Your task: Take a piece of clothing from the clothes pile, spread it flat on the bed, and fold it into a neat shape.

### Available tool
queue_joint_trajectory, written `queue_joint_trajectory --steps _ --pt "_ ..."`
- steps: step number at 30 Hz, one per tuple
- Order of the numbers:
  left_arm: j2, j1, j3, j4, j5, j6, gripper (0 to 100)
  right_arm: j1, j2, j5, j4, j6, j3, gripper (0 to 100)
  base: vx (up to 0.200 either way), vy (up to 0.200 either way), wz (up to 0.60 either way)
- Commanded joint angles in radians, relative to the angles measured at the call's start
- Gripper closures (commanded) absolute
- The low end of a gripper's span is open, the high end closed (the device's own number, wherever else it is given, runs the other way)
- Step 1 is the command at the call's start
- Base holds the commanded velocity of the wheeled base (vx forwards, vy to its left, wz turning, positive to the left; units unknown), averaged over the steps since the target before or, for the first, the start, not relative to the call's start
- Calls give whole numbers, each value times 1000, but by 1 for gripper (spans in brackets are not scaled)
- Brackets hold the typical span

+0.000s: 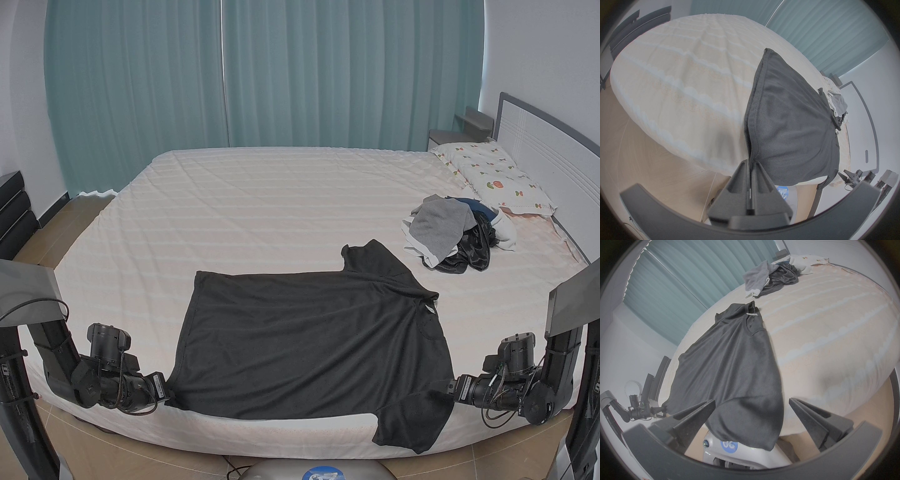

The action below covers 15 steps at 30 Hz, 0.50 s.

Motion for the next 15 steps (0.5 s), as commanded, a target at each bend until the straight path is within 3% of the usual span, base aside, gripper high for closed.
queue_joint_trajectory --steps 1,15 --pt "12 8 -4 -1 -1 -7 100 -56 100 6 -43 -18 -31 0 0 0 0" --pt "12 13 -5 -1 -2 -10 100 -64 126 103 -112 -8 -36 0 0 0 0"
